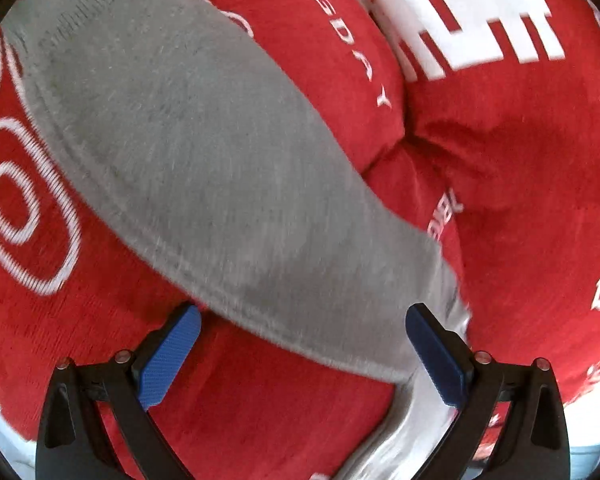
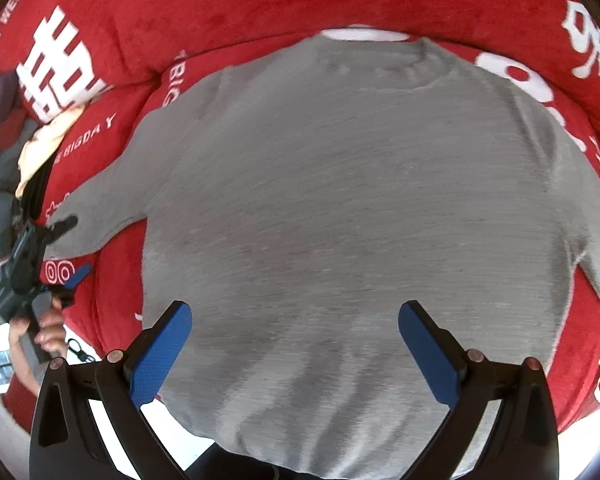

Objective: Fold small clothes
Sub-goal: 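Grasp the grey sweater's sleeve cuff with the left gripper, then fold the held sleeve across the sweater body and open the left gripper, then grasp the sweater's side edge with the right gripper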

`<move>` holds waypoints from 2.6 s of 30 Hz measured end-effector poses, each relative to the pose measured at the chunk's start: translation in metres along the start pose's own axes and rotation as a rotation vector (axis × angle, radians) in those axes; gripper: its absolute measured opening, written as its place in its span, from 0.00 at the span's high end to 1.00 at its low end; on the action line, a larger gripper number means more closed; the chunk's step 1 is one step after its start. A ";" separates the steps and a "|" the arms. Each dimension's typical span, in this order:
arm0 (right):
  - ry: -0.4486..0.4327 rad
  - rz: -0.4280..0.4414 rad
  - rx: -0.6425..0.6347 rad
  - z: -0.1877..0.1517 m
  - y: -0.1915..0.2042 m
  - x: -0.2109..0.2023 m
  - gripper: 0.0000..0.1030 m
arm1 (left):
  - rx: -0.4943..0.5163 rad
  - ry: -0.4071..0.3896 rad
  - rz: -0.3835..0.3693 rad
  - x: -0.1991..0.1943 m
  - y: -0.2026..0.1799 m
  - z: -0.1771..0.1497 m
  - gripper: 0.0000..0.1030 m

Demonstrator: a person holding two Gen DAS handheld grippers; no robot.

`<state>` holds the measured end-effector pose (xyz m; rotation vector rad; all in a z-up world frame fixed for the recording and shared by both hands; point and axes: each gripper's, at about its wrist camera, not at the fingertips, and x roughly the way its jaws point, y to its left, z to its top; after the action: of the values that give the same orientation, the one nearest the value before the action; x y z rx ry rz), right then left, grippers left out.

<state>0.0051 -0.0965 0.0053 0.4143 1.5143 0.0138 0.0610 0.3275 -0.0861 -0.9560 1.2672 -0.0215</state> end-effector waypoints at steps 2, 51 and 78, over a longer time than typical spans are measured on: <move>0.000 0.004 -0.012 -0.001 0.008 0.004 0.00 | -0.019 -0.027 -0.026 0.000 -0.001 0.005 0.00; -0.203 0.009 0.078 -0.004 -0.122 -0.056 0.00 | 0.854 -0.053 0.452 0.041 -0.203 -0.157 0.16; -0.307 0.205 -0.046 0.111 0.028 0.016 0.88 | 0.714 -0.013 0.413 0.029 -0.159 -0.086 0.16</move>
<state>0.1206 -0.0949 -0.0025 0.5086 1.1636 0.1398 0.0770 0.1620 -0.0099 -0.0770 1.2875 -0.1351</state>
